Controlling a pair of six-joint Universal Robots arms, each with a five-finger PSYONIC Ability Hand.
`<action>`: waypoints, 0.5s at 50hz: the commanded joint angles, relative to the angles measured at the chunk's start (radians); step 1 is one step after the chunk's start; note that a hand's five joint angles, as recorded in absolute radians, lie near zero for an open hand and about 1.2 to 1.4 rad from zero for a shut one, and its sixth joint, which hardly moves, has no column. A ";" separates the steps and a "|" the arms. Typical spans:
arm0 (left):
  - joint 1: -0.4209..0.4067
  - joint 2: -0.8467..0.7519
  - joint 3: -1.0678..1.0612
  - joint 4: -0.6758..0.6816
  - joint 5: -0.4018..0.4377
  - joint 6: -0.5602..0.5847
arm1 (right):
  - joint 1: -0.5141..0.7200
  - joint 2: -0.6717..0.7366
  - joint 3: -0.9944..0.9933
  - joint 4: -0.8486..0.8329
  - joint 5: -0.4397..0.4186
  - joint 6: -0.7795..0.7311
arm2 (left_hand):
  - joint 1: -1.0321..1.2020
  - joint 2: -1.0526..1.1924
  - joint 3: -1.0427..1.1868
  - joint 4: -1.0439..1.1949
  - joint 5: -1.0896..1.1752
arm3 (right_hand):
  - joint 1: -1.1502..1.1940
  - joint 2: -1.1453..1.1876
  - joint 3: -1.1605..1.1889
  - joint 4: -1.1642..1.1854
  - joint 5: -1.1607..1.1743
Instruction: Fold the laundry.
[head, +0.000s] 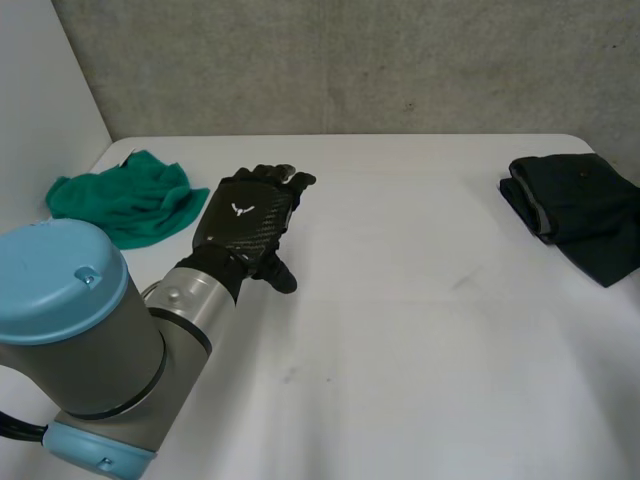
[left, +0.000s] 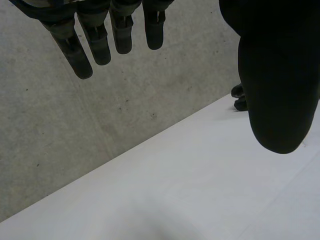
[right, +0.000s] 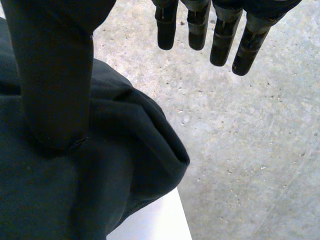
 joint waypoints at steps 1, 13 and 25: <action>0.002 0.011 0.005 0.000 -0.003 0.002 | 0.010 -0.098 0.000 0.151 0.027 -0.128 | -0.030 -0.030 -0.031 -0.030 -0.045 | -0.058 -0.128 -0.135 -0.136 -0.144; 0.022 0.124 0.010 0.002 0.000 0.003 | 0.148 -0.463 0.144 0.180 0.228 -0.352 | -0.030 -0.031 -0.031 -0.030 -0.046 | -0.058 -0.128 -0.135 -0.136 -0.144; 0.162 0.276 0.010 -0.003 0.005 0.008 | 0.489 -0.792 0.660 0.070 0.064 -0.113 | -0.030 -0.031 -0.031 -0.030 -0.046 | -0.058 -0.128 -0.135 -0.136 -0.144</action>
